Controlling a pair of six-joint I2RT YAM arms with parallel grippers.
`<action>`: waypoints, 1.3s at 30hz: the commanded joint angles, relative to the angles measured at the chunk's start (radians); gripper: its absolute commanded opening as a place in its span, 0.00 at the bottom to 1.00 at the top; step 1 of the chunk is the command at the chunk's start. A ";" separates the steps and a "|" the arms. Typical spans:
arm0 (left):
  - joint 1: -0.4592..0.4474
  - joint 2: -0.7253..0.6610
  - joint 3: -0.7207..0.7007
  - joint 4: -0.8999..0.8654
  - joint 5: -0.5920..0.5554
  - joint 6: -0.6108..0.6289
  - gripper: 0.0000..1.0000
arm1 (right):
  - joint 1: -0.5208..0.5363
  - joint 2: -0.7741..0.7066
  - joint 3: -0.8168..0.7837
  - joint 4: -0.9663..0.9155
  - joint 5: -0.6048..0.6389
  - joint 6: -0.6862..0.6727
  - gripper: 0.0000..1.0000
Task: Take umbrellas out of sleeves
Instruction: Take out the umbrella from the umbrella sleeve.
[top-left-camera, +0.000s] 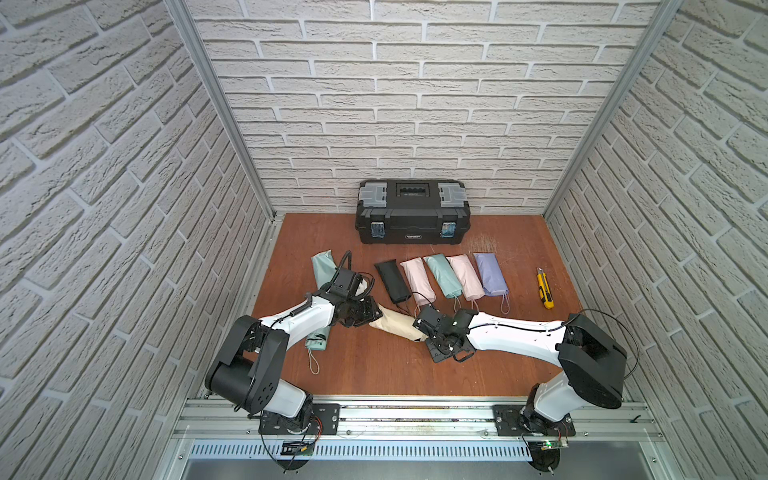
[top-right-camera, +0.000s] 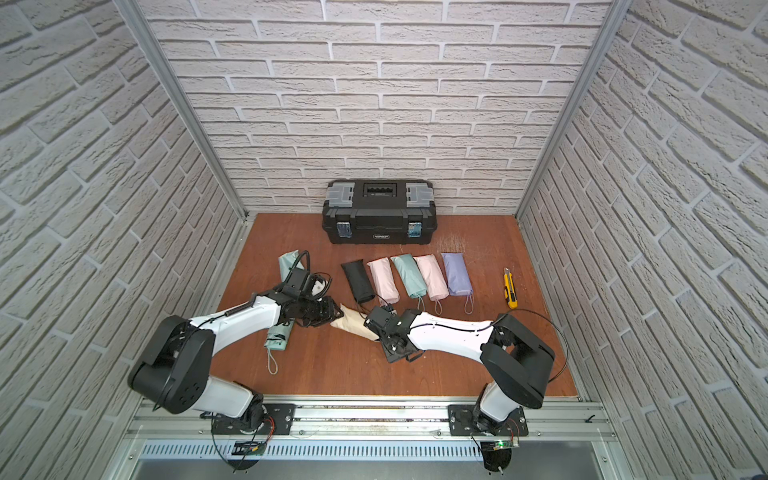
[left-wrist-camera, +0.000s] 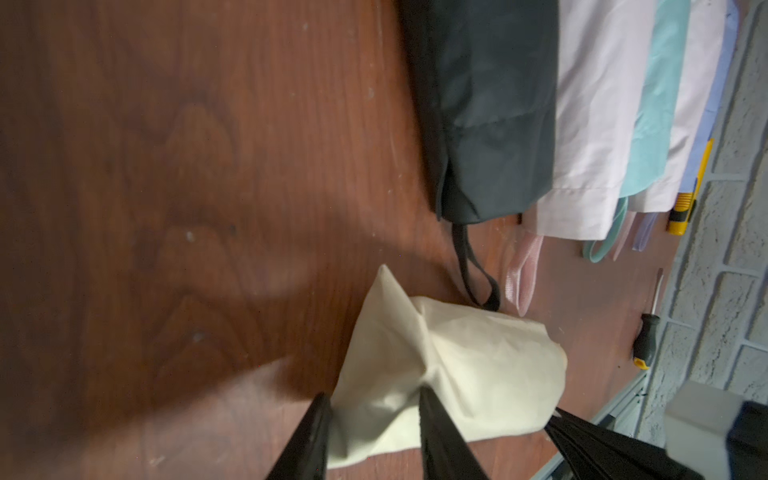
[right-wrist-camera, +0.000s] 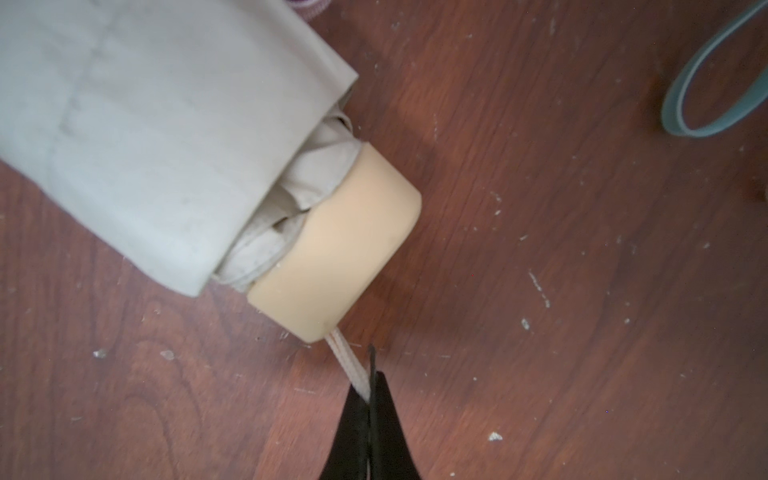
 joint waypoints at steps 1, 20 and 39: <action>-0.005 0.029 -0.004 0.091 0.043 0.018 0.37 | 0.002 -0.026 -0.002 -0.003 0.014 0.017 0.03; 0.037 0.023 -0.017 0.082 0.064 0.043 0.00 | 0.002 -0.021 0.012 -0.014 0.017 0.008 0.03; 0.101 -0.031 -0.001 -0.026 0.019 0.107 0.00 | 0.002 -0.044 -0.002 -0.046 0.060 0.013 0.03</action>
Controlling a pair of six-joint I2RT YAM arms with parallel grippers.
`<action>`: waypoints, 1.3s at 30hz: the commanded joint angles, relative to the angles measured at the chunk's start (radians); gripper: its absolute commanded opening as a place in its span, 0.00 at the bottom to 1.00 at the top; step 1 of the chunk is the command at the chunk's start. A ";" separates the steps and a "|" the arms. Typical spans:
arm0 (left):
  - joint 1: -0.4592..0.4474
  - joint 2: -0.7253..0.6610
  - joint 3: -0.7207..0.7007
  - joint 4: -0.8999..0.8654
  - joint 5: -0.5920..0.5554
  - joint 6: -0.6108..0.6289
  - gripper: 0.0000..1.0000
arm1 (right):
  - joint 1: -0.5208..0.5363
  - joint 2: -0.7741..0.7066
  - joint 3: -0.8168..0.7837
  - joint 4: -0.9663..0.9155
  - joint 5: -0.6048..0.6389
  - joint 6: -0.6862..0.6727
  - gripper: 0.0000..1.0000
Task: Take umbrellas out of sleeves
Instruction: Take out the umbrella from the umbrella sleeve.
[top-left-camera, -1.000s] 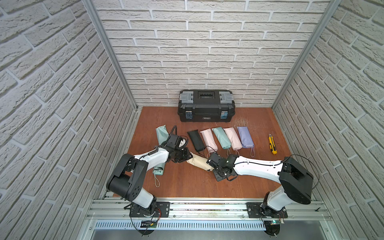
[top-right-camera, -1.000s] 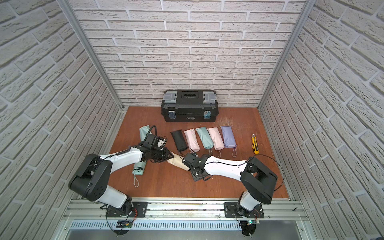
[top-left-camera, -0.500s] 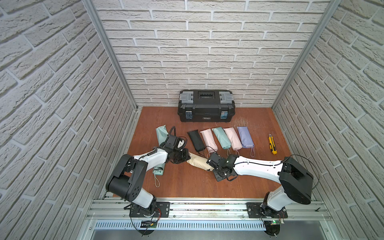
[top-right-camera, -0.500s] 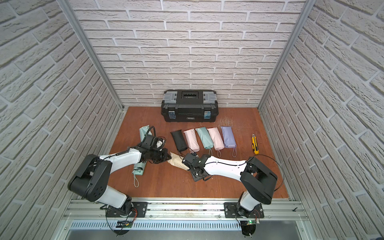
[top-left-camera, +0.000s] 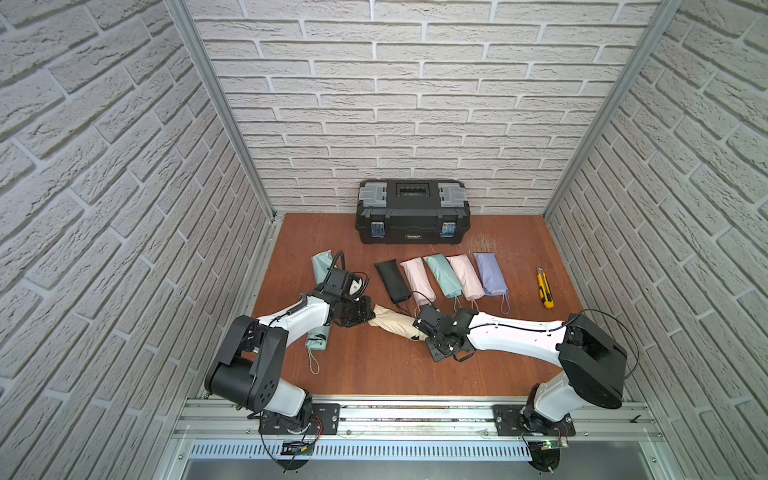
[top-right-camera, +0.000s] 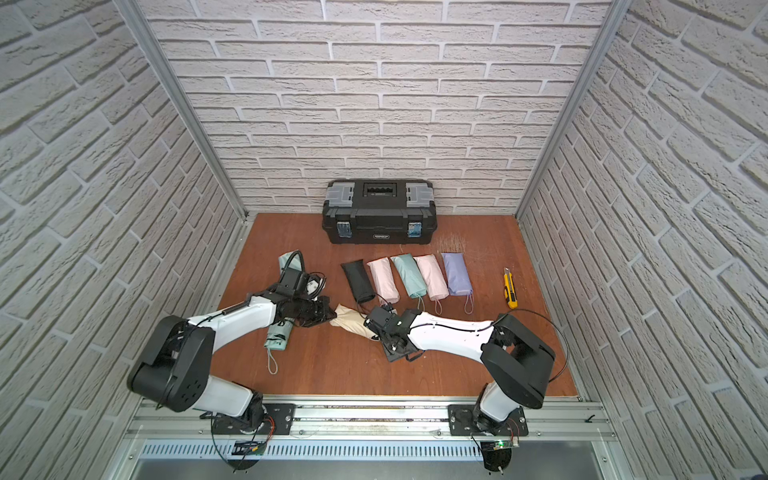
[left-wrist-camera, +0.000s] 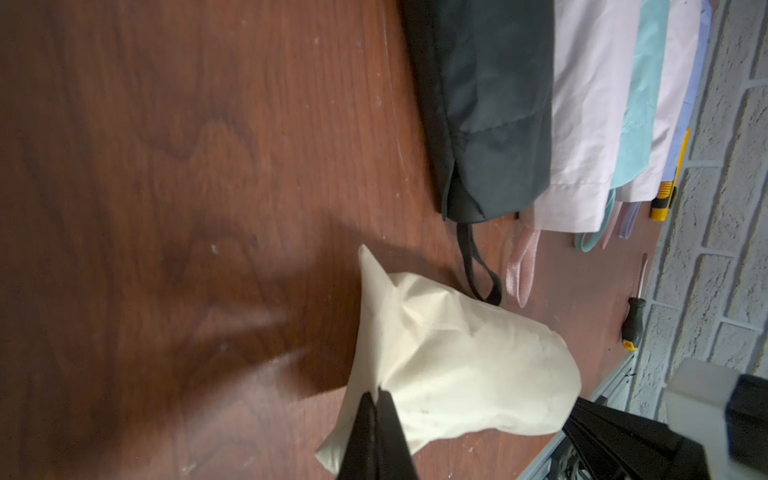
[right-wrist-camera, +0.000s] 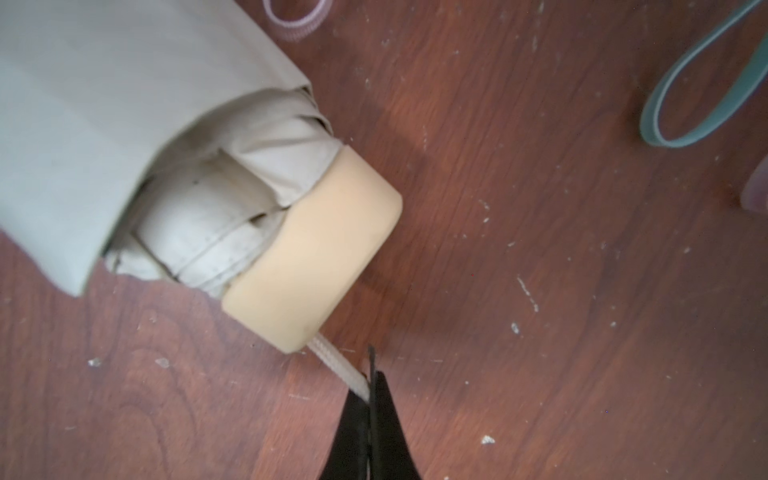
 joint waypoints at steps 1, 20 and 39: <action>0.023 -0.019 0.024 -0.017 -0.033 0.026 0.00 | 0.002 -0.042 -0.004 -0.049 0.038 0.015 0.03; 0.036 -0.046 0.042 -0.048 -0.047 0.054 0.00 | 0.002 -0.062 -0.027 -0.052 0.047 0.025 0.03; 0.048 -0.052 0.065 -0.093 -0.069 0.080 0.00 | 0.002 -0.060 -0.041 -0.068 0.073 0.036 0.02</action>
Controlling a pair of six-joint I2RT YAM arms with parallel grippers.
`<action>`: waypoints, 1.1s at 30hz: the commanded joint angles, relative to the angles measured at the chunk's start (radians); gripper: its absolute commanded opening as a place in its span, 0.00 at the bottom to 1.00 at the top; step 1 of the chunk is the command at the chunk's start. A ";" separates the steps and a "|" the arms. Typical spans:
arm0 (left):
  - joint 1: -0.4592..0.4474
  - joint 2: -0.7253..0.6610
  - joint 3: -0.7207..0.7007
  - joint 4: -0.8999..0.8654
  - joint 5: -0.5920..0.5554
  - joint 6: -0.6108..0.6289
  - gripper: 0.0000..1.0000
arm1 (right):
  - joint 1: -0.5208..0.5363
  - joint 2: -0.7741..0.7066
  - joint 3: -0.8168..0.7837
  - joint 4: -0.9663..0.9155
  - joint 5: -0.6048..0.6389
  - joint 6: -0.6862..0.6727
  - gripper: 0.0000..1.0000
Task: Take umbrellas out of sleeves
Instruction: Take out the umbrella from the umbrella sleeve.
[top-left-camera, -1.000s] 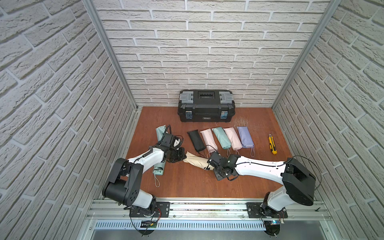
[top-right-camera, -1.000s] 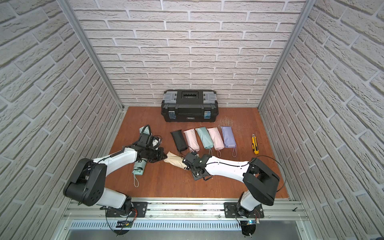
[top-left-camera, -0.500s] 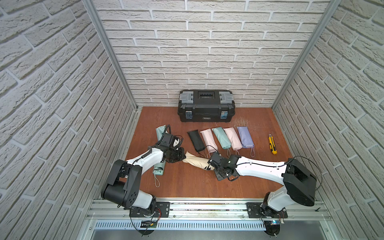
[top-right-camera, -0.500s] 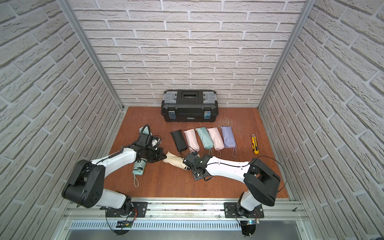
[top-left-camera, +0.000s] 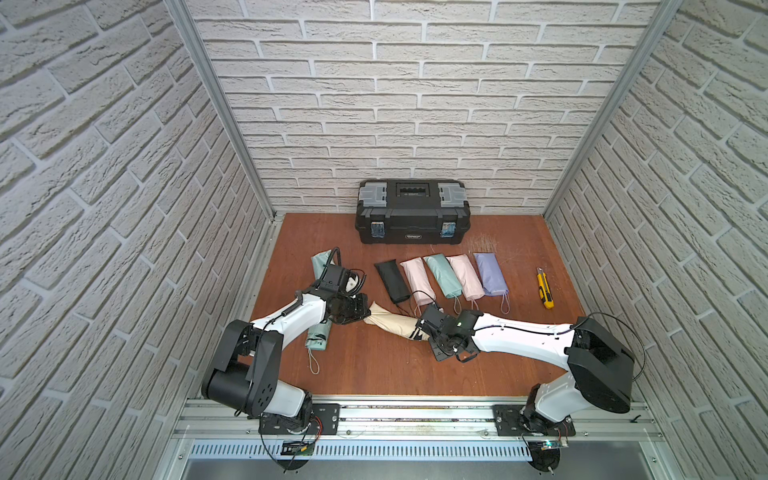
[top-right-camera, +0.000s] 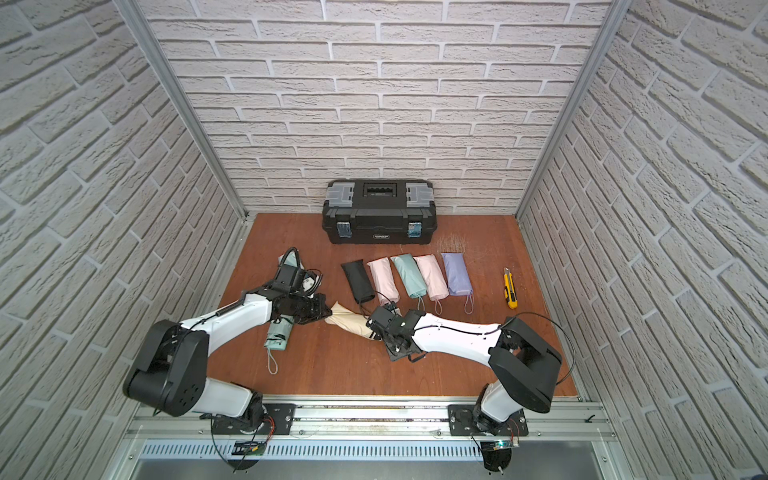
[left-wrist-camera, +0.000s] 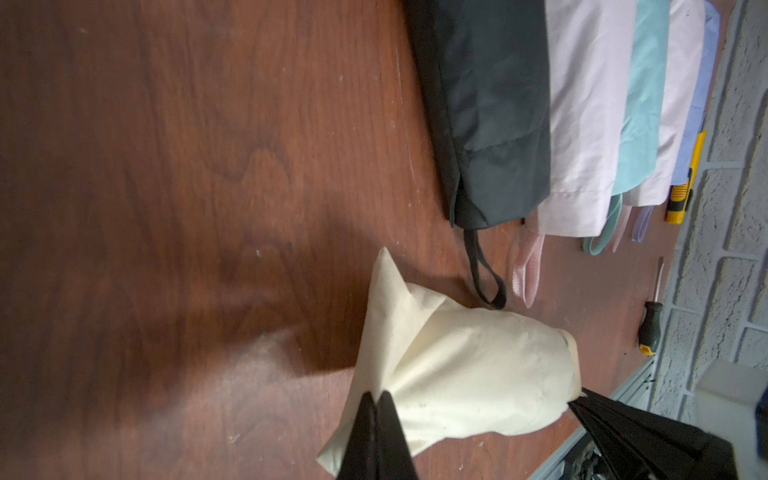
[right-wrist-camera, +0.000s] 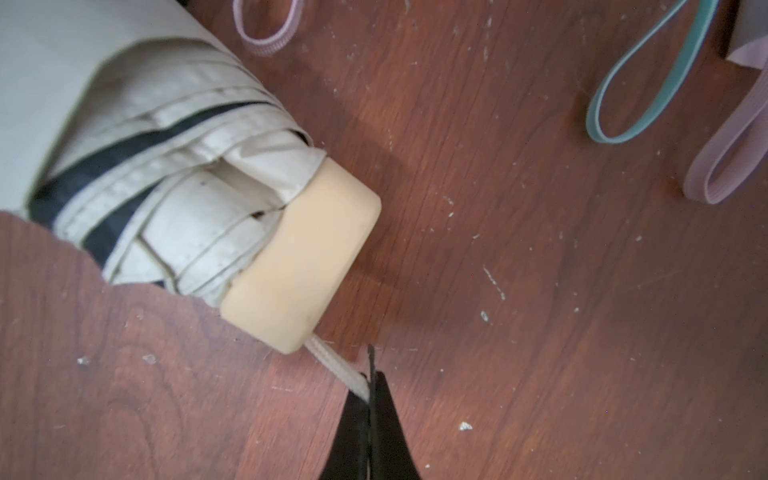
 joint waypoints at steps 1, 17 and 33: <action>0.018 -0.025 0.027 -0.010 -0.038 0.026 0.00 | 0.002 -0.023 -0.020 -0.057 0.037 0.019 0.03; 0.028 -0.025 0.030 -0.020 -0.036 0.037 0.00 | 0.002 -0.015 -0.017 -0.081 0.069 0.039 0.03; 0.033 -0.035 0.040 -0.044 -0.043 0.051 0.00 | 0.002 -0.007 -0.005 -0.137 0.135 0.081 0.03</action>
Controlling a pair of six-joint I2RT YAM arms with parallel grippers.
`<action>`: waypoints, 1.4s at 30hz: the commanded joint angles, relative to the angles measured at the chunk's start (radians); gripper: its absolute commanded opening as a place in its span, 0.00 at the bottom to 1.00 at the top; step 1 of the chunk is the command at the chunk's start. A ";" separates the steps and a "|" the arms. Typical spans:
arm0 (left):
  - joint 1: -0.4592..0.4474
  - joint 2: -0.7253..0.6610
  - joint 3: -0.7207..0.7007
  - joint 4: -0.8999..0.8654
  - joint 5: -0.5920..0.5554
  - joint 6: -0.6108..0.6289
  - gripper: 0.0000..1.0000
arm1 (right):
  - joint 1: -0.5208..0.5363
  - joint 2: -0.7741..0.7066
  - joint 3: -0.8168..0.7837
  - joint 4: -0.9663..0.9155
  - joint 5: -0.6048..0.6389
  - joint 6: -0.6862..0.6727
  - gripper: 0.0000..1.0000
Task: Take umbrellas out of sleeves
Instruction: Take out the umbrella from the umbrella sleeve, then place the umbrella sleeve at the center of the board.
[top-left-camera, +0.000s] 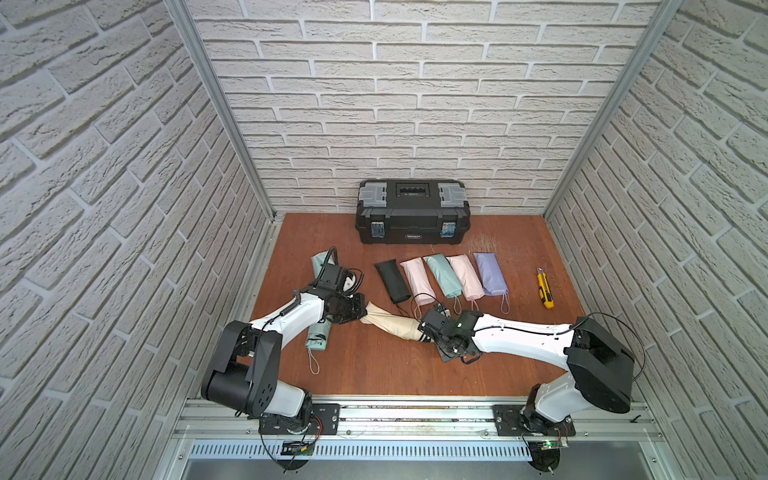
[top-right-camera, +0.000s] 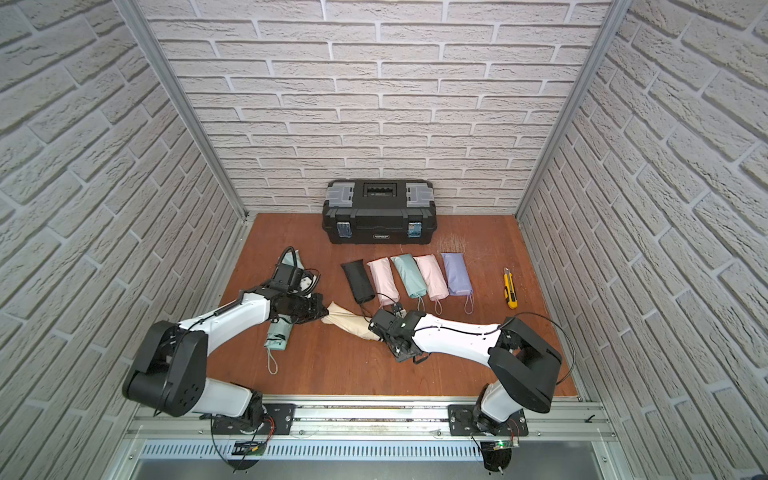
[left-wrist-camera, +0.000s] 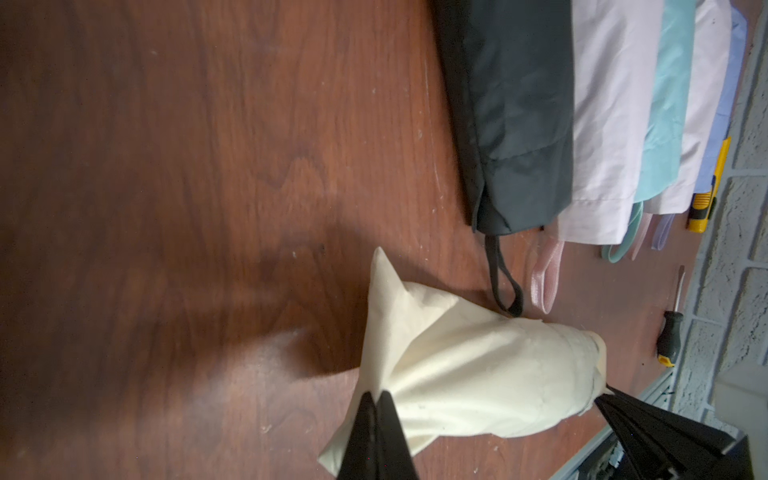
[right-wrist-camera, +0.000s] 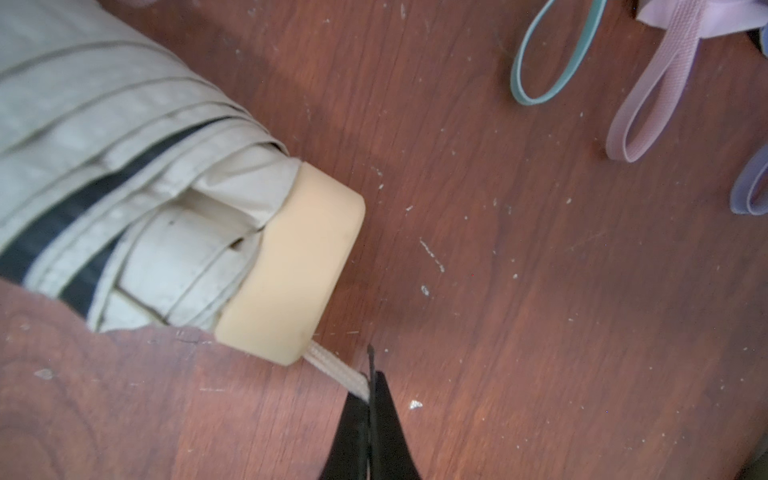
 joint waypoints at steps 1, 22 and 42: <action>0.013 -0.029 0.034 -0.016 -0.027 0.030 0.00 | 0.002 -0.007 0.003 -0.059 0.058 0.032 0.03; 0.022 -0.030 0.079 -0.084 -0.053 0.081 0.00 | 0.002 -0.028 0.004 -0.092 0.107 0.060 0.03; 0.022 -0.037 0.139 -0.186 -0.114 0.155 0.00 | 0.003 -0.030 -0.003 -0.100 0.134 0.088 0.03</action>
